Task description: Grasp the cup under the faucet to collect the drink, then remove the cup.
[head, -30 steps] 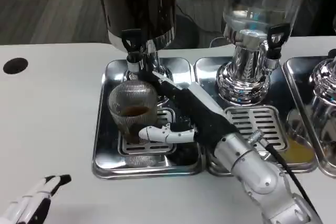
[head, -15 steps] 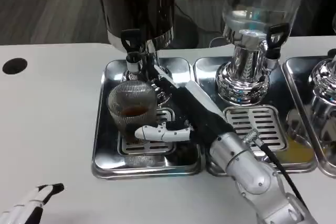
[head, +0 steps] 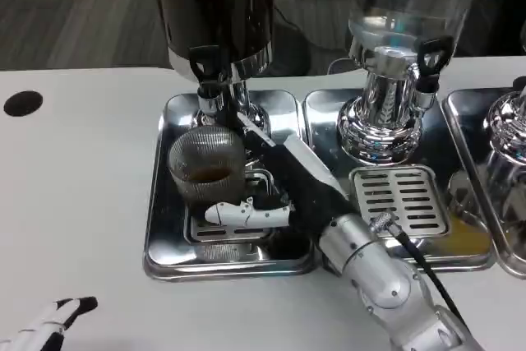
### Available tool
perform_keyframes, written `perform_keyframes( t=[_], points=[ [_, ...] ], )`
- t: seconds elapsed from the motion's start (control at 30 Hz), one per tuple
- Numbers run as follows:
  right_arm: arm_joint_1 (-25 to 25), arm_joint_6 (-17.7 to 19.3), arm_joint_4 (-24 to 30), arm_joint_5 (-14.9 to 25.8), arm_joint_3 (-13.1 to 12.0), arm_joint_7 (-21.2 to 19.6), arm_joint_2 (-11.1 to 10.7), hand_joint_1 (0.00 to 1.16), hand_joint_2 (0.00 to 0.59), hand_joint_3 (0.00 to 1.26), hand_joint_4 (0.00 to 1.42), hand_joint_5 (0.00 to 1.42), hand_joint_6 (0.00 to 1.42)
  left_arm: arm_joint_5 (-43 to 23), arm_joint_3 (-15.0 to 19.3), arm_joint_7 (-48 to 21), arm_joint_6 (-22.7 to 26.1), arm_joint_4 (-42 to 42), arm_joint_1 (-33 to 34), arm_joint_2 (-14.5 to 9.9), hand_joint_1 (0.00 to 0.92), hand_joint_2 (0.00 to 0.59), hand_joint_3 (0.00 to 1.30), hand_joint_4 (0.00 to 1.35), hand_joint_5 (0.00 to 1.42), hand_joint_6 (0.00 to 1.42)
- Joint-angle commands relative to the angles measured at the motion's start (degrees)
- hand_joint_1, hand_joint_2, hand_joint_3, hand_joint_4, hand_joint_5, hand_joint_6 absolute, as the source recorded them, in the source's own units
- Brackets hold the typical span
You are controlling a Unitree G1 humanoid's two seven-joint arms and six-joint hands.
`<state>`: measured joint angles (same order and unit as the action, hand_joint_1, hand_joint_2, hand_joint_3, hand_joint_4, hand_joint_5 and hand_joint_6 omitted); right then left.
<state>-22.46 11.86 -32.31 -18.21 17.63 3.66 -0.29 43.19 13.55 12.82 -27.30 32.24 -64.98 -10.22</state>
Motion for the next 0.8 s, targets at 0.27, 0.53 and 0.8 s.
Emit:
perform_keyframes(
  t=[0.27, 0.53, 0.8],
  points=[
    [-2.99, 3.05, -5.15, 0.40, -0.61, -2.37, 2.17, 0.73, 0.083, 0.04, 0.07, 0.09, 0.02, -2.29, 2.89, -0.25, -1.92, -1.63, -1.64, -0.16, 0.000, 0.045, 0.24, 0.18, 0.22, 0.40],
    [-4.14, 4.19, -7.95, 0.71, -1.11, -3.46, 2.84, 0.74, 0.085, 0.13, 0.18, 0.20, 0.14, -3.18, 4.16, -0.88, -2.21, -2.45, -1.38, -0.45, 0.000, 0.048, 0.24, 0.19, 0.22, 0.40],
    [-4.87, 5.62, -10.43, 1.20, -1.58, -4.28, 3.19, 0.75, 0.077, 0.22, 0.25, 0.26, 0.19, -3.29, 4.27, -1.56, -1.90, -2.88, -0.77, -0.63, 0.000, 0.049, 0.25, 0.19, 0.23, 0.40]
  ],
)
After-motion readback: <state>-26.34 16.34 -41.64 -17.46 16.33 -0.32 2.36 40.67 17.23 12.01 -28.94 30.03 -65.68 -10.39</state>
